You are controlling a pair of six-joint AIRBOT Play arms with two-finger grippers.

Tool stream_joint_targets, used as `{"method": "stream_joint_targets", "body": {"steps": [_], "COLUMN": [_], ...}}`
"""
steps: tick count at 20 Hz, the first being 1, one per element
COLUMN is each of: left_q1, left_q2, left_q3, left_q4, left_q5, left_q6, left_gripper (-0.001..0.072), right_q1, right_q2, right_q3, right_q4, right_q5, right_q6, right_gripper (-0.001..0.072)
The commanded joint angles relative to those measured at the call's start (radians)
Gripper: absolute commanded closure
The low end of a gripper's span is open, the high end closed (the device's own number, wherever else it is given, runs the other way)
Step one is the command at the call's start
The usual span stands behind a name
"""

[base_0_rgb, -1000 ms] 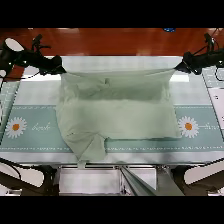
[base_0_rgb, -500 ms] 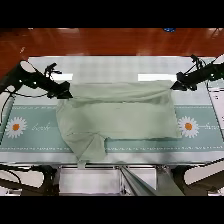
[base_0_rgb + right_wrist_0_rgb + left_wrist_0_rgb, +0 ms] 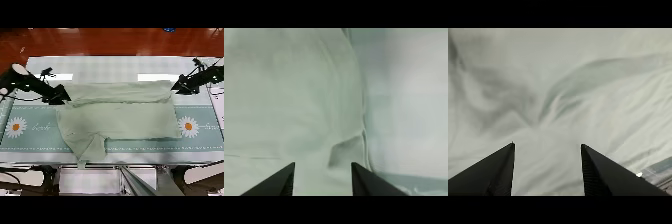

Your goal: Fold the shirts.

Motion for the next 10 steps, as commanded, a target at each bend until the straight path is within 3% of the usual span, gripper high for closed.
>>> {"method": "stream_joint_targets", "body": {"steps": [1, 6, 10], "left_q1": [0.079, 0.251, 0.386], "left_q2": [0.125, 0.490, 0.680], "left_q3": [-0.037, -0.478, -0.844], "left_q4": [-0.005, 0.019, -0.103], "left_q5": [-0.056, 0.001, 0.038], "left_q6": [-0.005, 0.058, 0.067], "left_gripper": [0.0202, 0.0202, 0.0202], "right_q1": [-0.033, -0.043, -0.043], "right_q2": [0.100, 0.386, 0.582], "right_q3": [-0.015, -0.321, -0.637], "right_q4": [0.011, 0.038, 0.179], "right_q5": [0.024, -0.160, -0.263], "right_q6": [0.039, 0.019, -0.072], "right_gripper": [0.0299, 0.0299, 0.0299]}}
